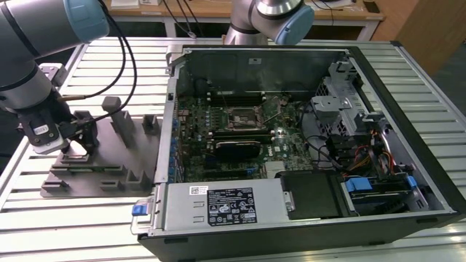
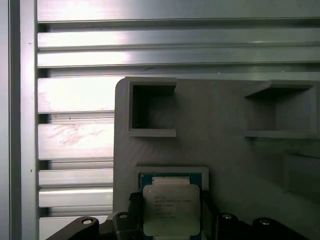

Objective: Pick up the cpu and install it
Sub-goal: 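Pick up the cpu and move it towards the insertion slot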

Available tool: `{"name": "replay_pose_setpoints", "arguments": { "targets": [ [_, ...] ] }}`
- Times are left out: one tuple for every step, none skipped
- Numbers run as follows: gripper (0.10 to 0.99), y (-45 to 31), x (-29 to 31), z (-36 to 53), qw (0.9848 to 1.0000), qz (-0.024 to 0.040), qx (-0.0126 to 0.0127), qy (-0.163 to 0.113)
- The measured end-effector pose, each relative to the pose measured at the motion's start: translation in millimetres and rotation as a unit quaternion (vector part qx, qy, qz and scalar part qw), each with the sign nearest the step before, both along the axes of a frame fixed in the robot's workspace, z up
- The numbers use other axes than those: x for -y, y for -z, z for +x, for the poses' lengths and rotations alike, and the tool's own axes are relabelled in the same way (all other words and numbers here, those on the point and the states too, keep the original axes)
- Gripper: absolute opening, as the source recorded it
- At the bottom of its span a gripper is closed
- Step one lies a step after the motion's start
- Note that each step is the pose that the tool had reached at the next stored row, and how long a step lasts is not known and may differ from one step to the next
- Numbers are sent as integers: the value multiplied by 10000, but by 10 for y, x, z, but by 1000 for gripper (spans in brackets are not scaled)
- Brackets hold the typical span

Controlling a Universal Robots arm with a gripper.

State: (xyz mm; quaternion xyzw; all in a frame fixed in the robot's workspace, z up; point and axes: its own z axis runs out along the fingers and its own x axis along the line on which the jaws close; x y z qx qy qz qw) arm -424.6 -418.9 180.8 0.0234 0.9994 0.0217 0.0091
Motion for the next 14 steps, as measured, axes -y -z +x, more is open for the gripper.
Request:
{"name": "replay_pose_setpoints", "arguments": {
  "targets": [
    [545,-8,0,-1,10000,-1,-2,0],
    [545,-15,0,-1,10000,-1,-2,0],
    [545,-19,0,0,10000,0,0,0],
    [545,-19,0,0,10000,1,1,0],
    [545,-19,0,0,10000,1,1,0],
    [545,-20,0,0,10000,1,1,0],
    [545,-21,0,0,10000,0,0,0],
    [545,-22,0,0,10000,0,0,0],
    [545,-23,0,0,10000,0,0,0],
    [545,-23,0,0,10000,0,0,0],
    [545,-24,0,0,10000,0,0,0],
    [545,-25,0,0,10000,0,0,0],
    [545,-26,0,0,10000,0,0,0],
    [545,-26,0,0,10000,0,0,0]
  ]
}}
